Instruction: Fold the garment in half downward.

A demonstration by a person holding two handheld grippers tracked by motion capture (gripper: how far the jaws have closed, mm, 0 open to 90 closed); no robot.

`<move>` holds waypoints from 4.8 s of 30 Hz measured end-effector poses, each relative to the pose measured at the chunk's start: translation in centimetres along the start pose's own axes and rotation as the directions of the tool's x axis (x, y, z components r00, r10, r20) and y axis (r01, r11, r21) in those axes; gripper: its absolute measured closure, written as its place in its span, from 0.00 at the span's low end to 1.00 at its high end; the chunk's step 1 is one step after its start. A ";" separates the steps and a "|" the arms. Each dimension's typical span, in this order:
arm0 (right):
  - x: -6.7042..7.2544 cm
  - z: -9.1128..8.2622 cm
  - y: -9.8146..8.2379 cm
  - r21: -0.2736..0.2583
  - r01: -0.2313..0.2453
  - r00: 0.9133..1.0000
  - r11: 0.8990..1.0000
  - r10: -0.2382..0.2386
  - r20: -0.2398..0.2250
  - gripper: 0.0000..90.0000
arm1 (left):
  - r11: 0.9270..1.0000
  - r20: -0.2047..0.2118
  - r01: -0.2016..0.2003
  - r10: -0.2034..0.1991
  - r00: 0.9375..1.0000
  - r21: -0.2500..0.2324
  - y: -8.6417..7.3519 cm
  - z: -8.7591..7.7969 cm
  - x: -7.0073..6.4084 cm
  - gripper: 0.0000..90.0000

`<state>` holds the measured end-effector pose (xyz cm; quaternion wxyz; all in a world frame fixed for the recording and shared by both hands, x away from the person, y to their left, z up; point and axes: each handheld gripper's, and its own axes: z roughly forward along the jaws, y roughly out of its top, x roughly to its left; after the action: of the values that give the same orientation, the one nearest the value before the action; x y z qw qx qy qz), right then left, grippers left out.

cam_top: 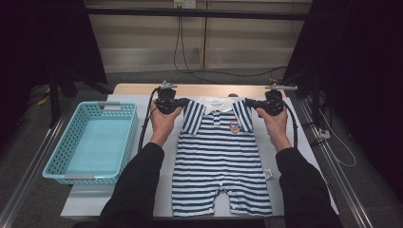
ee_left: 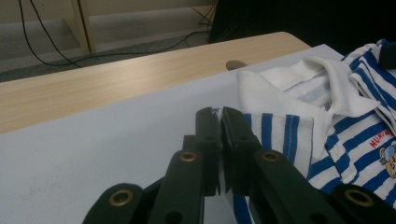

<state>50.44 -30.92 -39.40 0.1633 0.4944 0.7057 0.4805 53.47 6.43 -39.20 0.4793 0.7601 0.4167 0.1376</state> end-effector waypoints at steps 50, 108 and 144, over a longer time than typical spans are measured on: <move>0.7 0.6 -0.8 -0.009 0.015 1.000 1.000 -0.015 0.005 0.98 | 0.999 -0.026 -0.042 0.041 0.999 -0.003 -0.4 -0.2 -0.2 0.96; 4.6 -4.0 -4.3 -0.004 0.128 0.990 0.992 -0.128 -0.054 0.98 | 0.991 0.083 -0.136 0.135 0.987 0.002 -4.0 -4.9 -4.1 0.96; 5.5 -5.6 -6.2 0.027 0.162 0.984 0.986 -0.159 -0.080 0.98 | 0.978 0.130 -0.205 0.200 0.971 0.029 -6.1 -6.2 -6.1 0.96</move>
<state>40.67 -29.43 -40.52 0.1658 0.4196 0.7569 0.4728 42.87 6.76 -40.04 0.4719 0.8158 0.3085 0.1284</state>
